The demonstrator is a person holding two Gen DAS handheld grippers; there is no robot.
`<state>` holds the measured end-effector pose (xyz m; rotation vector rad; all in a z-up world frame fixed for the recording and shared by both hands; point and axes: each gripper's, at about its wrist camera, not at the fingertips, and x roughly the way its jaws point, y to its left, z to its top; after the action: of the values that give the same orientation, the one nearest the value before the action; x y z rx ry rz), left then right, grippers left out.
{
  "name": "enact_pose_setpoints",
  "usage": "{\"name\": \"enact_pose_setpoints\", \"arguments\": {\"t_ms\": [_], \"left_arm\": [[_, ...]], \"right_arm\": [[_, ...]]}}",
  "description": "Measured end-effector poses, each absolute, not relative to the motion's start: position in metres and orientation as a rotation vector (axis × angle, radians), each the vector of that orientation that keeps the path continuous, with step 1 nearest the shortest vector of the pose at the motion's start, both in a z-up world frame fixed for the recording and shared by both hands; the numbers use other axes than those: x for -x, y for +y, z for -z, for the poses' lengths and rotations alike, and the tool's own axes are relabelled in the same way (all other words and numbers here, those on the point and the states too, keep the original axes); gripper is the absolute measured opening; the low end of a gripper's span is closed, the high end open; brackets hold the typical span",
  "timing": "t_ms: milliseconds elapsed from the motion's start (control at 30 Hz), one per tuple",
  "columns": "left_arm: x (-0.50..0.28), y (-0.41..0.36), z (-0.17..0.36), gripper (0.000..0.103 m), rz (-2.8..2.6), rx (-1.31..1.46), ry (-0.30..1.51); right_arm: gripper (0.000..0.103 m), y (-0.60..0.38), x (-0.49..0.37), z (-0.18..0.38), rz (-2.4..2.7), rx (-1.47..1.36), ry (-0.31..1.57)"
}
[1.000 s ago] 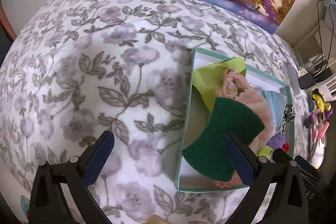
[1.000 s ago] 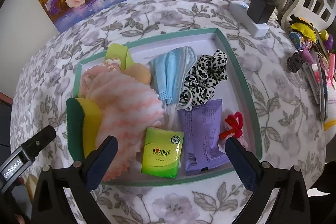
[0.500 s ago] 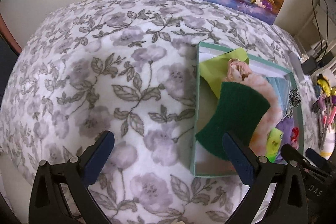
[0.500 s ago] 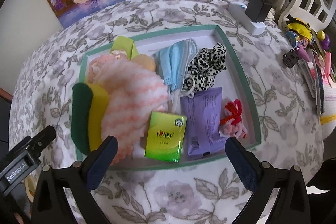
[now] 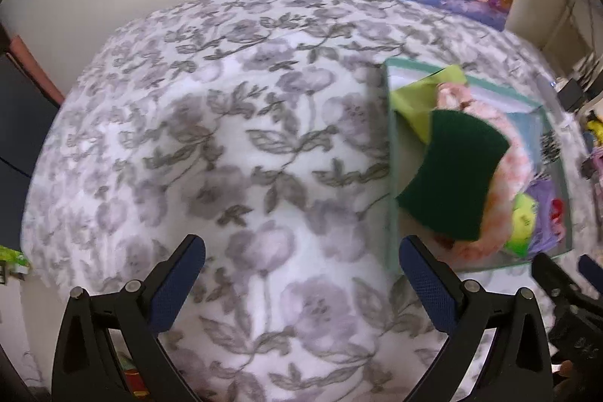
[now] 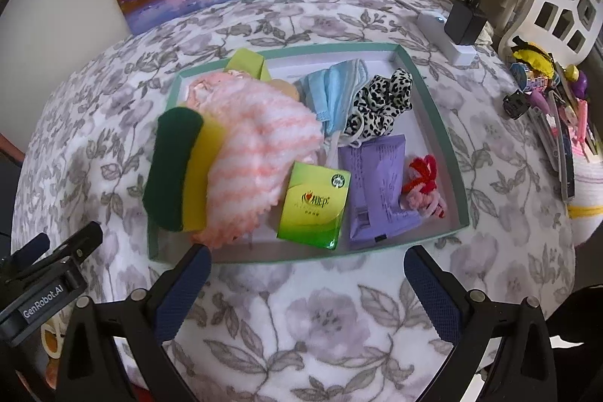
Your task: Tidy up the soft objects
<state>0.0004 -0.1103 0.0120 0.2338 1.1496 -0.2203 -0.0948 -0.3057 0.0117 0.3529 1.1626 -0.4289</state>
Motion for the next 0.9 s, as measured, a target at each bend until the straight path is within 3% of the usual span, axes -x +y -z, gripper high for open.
{"name": "enact_pose_setpoints", "arguments": {"t_ms": [900], "left_arm": [[0.02,-0.074,-0.015,0.102,0.11,-0.286,1.153]], "right_arm": [[0.103,-0.28,0.122,-0.008,0.412,-0.335,1.162]]}}
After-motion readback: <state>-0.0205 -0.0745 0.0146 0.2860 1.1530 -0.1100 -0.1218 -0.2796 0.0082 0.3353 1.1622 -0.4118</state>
